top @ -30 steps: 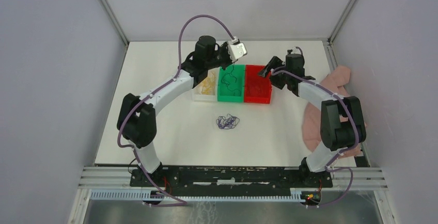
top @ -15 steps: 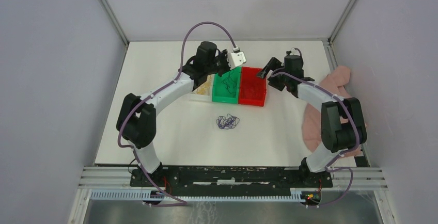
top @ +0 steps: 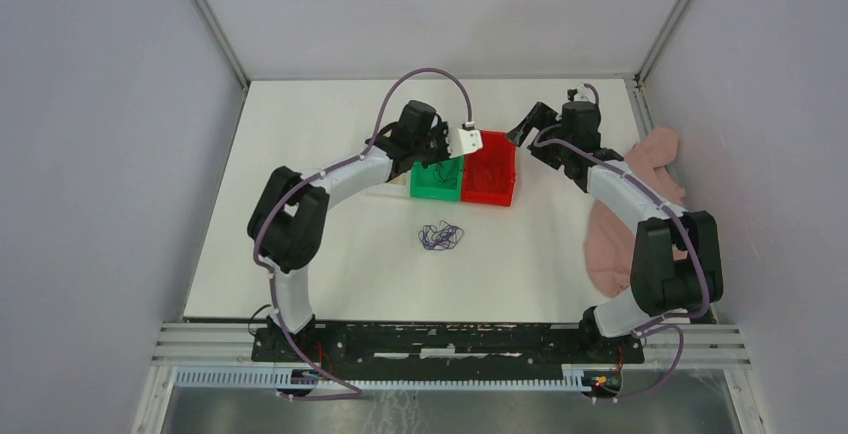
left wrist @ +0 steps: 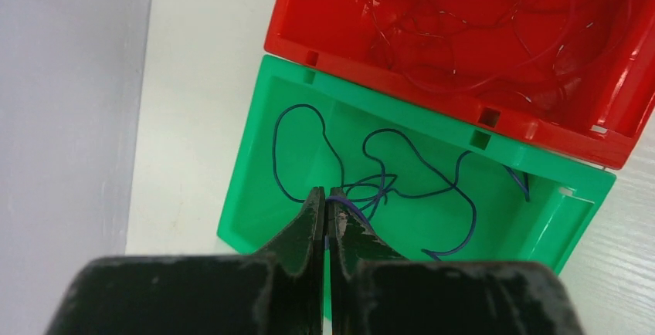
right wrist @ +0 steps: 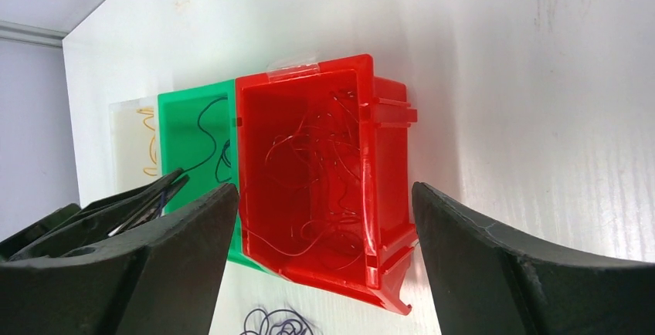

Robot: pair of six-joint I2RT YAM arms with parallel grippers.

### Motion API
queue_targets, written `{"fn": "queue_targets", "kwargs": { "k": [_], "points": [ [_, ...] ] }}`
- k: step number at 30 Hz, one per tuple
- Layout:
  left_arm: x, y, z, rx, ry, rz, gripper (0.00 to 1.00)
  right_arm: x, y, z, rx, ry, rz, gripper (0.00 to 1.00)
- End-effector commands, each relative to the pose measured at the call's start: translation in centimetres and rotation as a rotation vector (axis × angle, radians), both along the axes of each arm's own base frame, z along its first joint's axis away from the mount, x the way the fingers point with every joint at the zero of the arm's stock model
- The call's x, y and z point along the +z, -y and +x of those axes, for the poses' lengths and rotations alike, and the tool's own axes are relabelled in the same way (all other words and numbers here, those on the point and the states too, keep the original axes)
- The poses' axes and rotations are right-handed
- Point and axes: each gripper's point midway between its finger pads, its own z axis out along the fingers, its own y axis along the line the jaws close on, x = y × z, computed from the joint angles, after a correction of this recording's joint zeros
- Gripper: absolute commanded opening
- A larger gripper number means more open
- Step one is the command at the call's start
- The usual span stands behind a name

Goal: Untangle the cables
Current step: Move the bin to the center of the board.

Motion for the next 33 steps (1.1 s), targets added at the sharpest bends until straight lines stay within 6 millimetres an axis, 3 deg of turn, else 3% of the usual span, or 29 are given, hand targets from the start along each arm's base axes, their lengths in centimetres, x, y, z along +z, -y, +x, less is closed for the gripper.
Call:
{"fn": "queue_targets", "kwargs": {
  "k": [1, 5, 6, 11, 19, 23, 27, 30, 33],
  "points": [
    [1.1, 0.9, 1.7, -0.009, 0.047, 0.017, 0.03, 2.1, 1.3, 0.3, -0.03, 0.068, -0.019, 0.9],
    [0.2, 1.0, 3.0, 0.021, 0.052, 0.039, 0.04, 2.3, 1.5, 0.1, -0.034, 0.08, -0.013, 0.9],
    [0.0, 1.1, 3.2, 0.02, 0.045, 0.043, 0.08, 2.3, 1.5, 0.1, -0.032, 0.081, -0.014, 0.9],
    [0.4, 1.9, 3.0, -0.068, 0.0, 0.107, 0.49, 2.8, 1.5, 0.1, -0.03, 0.089, -0.013, 0.91],
    [2.0, -0.8, 1.5, -0.202, -0.039, 0.262, 0.69, 4.4, 1.1, -0.1, -0.015, 0.102, 0.008, 0.91],
    [2.4, -2.2, 0.6, -0.26, -0.065, 0.269, 0.71, 5.7, -0.3, -0.6, 0.038, 0.147, 0.076, 0.9],
    [2.2, -2.7, 0.0, -0.301, -0.121, 0.282, 0.7, 7.6, -3.8, -1.5, 0.193, 0.253, 0.196, 0.84],
    [2.2, -2.5, -0.2, -0.335, -0.164, 0.266, 0.69, 7.5, -5.7, -2.3, 0.248, 0.261, 0.238, 0.78],
    [2.0, -2.1, 1.0, -0.3, -0.169, 0.256, 0.68, 7.3, -8.1, -3.1, 0.3, 0.271, 0.296, 0.74]
  ]
}}
